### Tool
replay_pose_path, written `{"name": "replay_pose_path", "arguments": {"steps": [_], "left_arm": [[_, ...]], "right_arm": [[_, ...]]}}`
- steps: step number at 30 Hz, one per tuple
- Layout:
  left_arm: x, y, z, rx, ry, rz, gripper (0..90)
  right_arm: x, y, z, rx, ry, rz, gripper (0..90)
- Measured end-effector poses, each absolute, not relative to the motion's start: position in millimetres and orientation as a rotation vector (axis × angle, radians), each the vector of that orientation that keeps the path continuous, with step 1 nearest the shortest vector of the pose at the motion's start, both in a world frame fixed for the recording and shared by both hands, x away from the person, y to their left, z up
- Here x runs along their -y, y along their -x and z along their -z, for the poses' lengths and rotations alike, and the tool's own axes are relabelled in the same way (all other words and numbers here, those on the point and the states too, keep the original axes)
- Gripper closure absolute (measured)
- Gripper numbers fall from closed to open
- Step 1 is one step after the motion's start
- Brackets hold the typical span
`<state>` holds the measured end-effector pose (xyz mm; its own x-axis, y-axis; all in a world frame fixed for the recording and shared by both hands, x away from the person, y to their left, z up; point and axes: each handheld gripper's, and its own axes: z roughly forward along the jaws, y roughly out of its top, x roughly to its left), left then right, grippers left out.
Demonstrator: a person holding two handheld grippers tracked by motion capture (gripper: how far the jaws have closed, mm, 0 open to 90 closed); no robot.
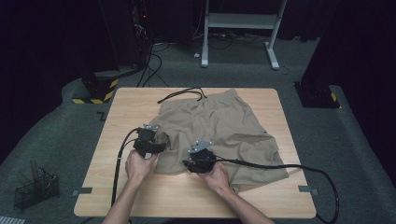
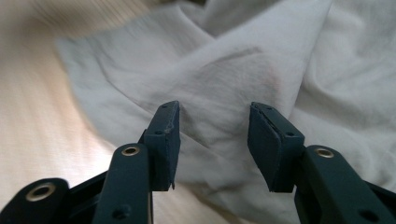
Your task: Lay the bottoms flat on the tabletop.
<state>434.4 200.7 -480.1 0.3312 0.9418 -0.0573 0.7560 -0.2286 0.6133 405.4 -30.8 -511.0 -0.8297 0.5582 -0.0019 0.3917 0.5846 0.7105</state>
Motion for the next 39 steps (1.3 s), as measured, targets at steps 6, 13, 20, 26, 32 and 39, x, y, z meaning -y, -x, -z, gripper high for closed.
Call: {"name": "replay_pose_path", "arguments": {"steps": [6, 13, 20, 26, 32, 39], "left_arm": [[-194.7, -449.6, 484.2, -1.492, -2.026, -0.488, 78.1], [-211.2, -442.5, 439.6, -1.422, -2.107, -0.574, 87.5], [-232.9, -445.1, 407.9, -1.448, -2.290, -0.566, 86.6], [-213.8, -467.1, 449.7, -1.497, -2.294, -0.597, 56.1], [-218.3, -434.5, 437.6, -1.468, -2.185, -0.656, 44.1], [-210.3, -402.2, 438.4, -1.448, -2.163, -0.534, 36.5]], "right_arm": [[29.9, -404.5, 515.7, -2.626, -0.725, -1.027, 82.4], [44.4, -400.2, 508.9, -2.640, -0.635, -0.895, 89.4], [83.5, -409.2, 495.2, -2.592, -0.729, -0.892, 89.4], [81.4, -437.3, 500.3, -2.505, -0.855, -0.771, 77.2], [89.0, -412.7, 485.8, -2.465, -0.817, -0.946, 67.2], [69.1, -389.4, 495.5, -2.549, -0.736, -1.031, 63.5]]}}
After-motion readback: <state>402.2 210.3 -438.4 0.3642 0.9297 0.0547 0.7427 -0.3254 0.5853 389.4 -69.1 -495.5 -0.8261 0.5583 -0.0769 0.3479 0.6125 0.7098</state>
